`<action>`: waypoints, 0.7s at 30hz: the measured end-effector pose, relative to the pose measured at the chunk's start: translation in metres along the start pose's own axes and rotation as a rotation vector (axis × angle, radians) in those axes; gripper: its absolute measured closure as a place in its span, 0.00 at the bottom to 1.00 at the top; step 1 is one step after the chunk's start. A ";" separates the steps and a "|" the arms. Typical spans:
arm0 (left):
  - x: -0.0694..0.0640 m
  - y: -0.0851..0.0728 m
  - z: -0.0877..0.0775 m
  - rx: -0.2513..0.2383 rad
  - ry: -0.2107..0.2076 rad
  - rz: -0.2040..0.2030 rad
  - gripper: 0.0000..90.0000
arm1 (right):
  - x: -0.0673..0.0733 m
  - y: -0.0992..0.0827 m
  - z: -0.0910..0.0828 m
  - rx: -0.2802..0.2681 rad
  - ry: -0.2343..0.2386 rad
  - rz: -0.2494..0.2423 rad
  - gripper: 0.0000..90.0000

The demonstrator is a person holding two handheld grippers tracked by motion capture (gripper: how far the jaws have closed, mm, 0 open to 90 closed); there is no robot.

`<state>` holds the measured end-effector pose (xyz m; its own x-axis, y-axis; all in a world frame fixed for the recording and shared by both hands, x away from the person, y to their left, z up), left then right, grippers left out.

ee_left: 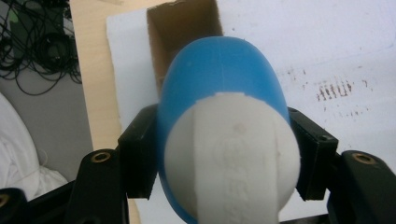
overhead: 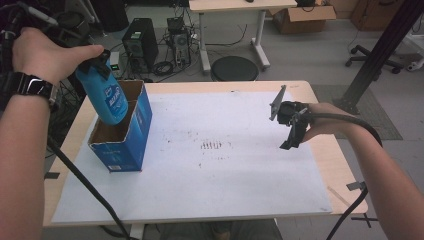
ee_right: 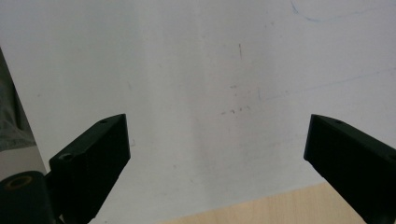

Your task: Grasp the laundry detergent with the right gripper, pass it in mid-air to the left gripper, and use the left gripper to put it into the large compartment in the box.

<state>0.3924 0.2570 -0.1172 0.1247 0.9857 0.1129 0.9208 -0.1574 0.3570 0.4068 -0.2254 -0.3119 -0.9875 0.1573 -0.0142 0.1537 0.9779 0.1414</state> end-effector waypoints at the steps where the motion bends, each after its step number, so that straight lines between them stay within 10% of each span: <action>1: 0.001 -0.001 0.002 0.005 0.001 -0.008 0.42 | -0.002 -0.004 -0.001 0.012 -0.008 0.012 0.08; 21: 0.008 -0.022 0.083 0.048 0.006 -0.059 0.42 | -0.004 -0.021 -0.004 0.011 -0.005 0.044 0.08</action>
Point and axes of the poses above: each handheld gripper's, and its own axes: z roughly forward along the jaws, y roughly out of its top, x roughly to its left, the point moved 2 cm from there along z, roughly forward along the jaws, and after that the axes turned 4 degrees about y, right-handed, at the moved point
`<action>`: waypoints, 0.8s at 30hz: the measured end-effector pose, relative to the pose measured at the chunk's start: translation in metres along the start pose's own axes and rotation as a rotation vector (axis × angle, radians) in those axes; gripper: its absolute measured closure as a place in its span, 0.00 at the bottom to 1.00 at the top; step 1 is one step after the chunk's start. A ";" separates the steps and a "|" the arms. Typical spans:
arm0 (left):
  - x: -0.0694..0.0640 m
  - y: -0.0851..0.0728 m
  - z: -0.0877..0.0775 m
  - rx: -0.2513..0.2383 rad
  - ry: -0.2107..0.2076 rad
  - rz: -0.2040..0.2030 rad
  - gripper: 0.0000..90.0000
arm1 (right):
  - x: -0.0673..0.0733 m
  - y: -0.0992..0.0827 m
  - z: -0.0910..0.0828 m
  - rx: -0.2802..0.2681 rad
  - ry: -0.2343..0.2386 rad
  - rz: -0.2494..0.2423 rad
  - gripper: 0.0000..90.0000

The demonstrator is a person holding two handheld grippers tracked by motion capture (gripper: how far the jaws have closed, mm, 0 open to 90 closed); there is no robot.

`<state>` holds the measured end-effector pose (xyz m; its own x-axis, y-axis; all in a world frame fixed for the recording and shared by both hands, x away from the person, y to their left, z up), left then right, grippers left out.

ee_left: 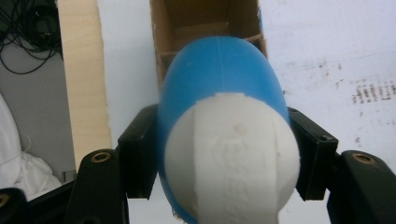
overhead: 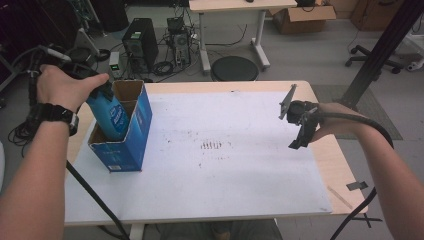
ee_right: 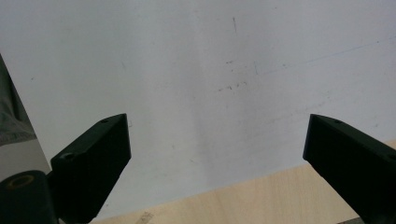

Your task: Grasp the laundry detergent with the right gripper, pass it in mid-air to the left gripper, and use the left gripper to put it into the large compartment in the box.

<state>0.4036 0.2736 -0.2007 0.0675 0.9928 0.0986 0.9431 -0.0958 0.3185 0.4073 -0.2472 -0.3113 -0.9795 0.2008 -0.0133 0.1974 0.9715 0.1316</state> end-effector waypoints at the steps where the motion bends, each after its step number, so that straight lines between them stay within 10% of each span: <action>1: -0.001 -0.001 0.005 0.005 0.002 0.003 0.42 | 0.000 0.000 0.000 -0.001 0.000 0.002 0.08; 24: -0.010 -0.019 0.074 0.063 0.021 0.013 0.42 | 0.001 0.000 0.006 0.026 -0.003 0.001 0.08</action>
Point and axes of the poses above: each handheld gripper's, and its own axes: z roughly forward along the jaws, y roughly out of its top, x roughly to its left, the point moved 2 cm from there along z, roughly forward along the jaws, and after that the axes turned 4 degrees about y, right-handed, at the moved point
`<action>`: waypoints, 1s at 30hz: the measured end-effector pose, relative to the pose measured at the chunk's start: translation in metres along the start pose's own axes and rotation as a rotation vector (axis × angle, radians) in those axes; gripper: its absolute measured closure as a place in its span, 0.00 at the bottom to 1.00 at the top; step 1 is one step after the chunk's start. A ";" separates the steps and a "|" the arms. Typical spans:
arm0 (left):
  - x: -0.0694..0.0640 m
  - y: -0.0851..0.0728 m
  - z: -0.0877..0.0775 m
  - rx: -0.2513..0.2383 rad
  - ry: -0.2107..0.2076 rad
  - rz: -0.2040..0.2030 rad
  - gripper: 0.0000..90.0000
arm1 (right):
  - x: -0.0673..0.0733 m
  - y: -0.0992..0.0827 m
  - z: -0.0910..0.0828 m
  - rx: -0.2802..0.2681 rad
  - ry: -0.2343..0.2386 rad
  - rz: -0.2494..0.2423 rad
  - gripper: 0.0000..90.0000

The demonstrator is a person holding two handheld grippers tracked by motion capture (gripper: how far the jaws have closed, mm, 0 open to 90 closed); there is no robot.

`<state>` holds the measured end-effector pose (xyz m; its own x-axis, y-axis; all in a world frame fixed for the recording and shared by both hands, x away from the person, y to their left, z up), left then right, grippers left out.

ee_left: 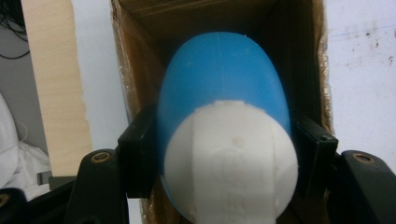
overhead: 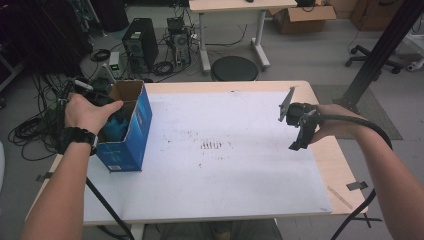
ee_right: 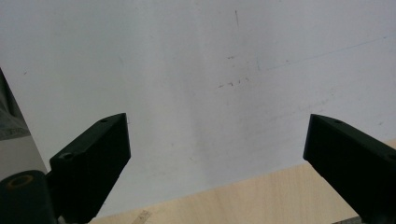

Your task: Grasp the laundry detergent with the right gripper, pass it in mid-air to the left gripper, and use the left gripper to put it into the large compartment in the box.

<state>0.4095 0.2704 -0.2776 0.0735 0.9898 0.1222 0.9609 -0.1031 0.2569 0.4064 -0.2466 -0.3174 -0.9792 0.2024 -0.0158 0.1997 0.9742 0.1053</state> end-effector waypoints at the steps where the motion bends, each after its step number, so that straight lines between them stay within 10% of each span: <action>1: 0.000 0.000 0.001 0.001 -0.002 0.003 0.42 | 0.000 0.000 0.000 0.002 -0.002 -0.002 0.08; 30: -0.004 -0.006 0.018 0.019 0.008 0.022 0.42 | 0.002 0.003 0.003 0.007 0.005 -0.004 0.08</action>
Point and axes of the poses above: each handheld gripper's, and its own axes: z roughly forward along the jaws, y roughly out of its top, x roughly to its left, the point moved 2 cm from there along z, roughly forward along the jaws, and after that the axes turned 4 degrees about y, right-handed, at the moved point
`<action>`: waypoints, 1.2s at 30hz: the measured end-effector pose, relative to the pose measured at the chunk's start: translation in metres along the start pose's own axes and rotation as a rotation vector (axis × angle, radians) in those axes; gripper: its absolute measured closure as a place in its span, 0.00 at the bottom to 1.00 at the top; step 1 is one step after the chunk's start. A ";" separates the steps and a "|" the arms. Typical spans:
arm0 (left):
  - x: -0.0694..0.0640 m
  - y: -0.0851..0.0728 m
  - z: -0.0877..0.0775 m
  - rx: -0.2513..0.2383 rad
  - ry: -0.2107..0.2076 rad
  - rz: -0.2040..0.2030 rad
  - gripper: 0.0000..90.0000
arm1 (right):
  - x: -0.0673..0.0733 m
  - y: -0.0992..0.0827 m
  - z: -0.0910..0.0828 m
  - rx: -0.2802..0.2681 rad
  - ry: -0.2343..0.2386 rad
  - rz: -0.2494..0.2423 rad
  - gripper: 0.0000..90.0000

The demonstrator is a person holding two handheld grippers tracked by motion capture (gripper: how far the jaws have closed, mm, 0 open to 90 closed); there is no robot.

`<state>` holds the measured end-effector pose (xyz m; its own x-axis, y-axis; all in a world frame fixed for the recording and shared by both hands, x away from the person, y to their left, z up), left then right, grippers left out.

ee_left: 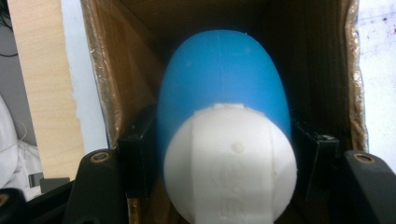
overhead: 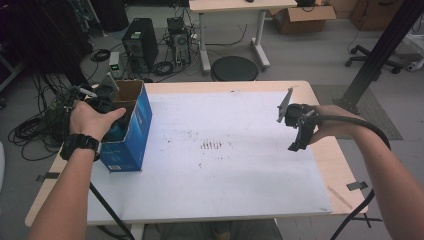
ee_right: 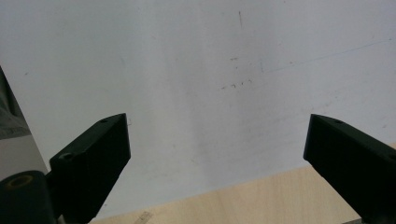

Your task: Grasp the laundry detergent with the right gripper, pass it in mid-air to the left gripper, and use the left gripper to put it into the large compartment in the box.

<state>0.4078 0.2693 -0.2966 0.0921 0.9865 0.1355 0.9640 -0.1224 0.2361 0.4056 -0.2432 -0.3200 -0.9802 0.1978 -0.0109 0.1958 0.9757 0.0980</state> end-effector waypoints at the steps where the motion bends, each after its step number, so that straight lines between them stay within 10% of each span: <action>1: 0.000 0.000 0.000 0.002 0.002 0.002 0.42 | 0.000 0.000 0.000 0.001 0.000 0.000 0.08; 19: -0.006 0.000 -0.011 0.017 -0.001 0.022 0.36 | 0.002 -0.001 0.000 0.005 0.000 0.005 0.08; 36: -0.021 0.007 -0.070 -0.071 0.037 0.099 0.34 | 0.004 0.005 -0.009 -0.009 -0.007 -0.002 0.08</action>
<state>0.3956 0.2405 -0.2299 0.1755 0.9646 0.1966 0.9306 -0.2278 0.2867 0.4022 -0.2381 -0.3102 -0.9803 0.1964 -0.0183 0.1934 0.9753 0.1071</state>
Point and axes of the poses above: each handheld gripper's, and its own axes: z roughly forward along the jaws, y roughly out of its top, x roughly to its left, the point moved 2 cm from there along z, roughly forward along the jaws, and after that the axes turned 4 degrees about y, right-handed, at the moved point
